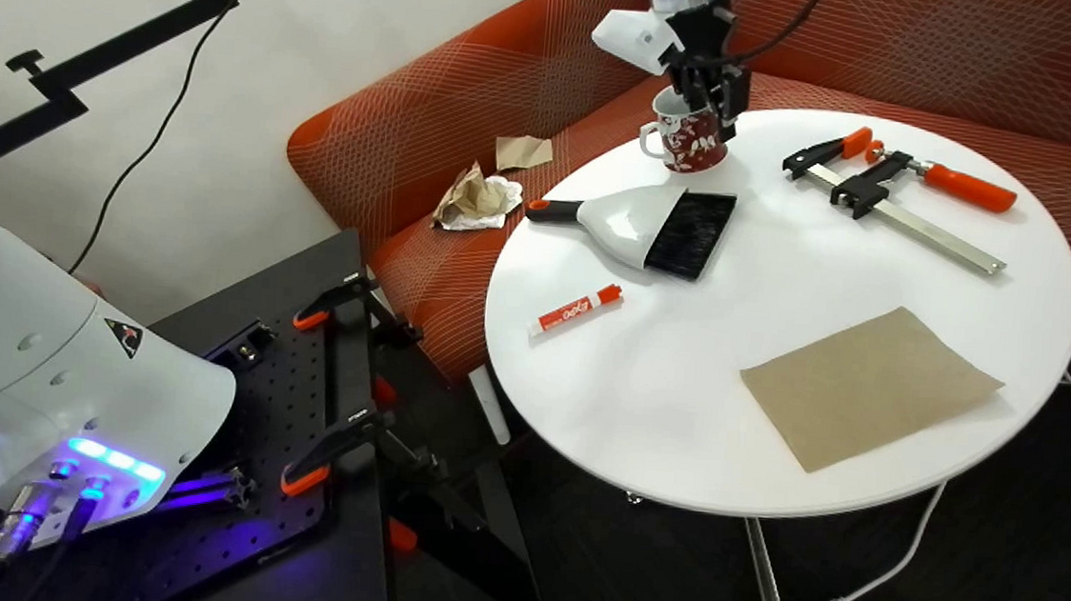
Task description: Move the mug to the right
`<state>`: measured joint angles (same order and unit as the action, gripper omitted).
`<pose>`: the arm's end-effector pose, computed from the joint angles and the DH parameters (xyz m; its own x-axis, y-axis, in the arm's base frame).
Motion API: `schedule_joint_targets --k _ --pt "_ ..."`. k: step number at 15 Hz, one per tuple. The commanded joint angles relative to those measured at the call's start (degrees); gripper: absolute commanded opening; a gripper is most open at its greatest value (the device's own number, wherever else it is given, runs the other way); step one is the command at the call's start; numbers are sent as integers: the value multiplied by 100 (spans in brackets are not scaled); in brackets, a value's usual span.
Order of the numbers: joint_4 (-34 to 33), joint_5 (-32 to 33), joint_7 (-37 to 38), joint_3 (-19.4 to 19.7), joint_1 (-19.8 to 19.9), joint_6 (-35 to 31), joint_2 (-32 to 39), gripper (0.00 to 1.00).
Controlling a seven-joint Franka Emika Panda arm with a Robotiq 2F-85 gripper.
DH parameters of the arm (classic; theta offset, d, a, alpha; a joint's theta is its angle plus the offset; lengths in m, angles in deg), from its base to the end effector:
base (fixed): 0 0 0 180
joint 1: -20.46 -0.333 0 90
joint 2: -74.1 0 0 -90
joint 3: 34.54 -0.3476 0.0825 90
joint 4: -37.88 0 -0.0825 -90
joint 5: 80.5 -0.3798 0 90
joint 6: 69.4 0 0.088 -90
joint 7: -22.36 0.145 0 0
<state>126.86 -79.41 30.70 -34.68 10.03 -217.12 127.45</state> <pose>0.7145 0.1330 0.0880 0.9941 0.0530 0.0943 0.0536 -0.9986 -0.0041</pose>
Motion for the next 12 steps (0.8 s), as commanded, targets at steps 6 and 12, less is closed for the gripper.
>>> schedule_joint_targets --k 6,12 --pt "-412 -23 -4 -90 15 721 137 0" --pt "-147 -150 151 -97 85 527 -204 2"
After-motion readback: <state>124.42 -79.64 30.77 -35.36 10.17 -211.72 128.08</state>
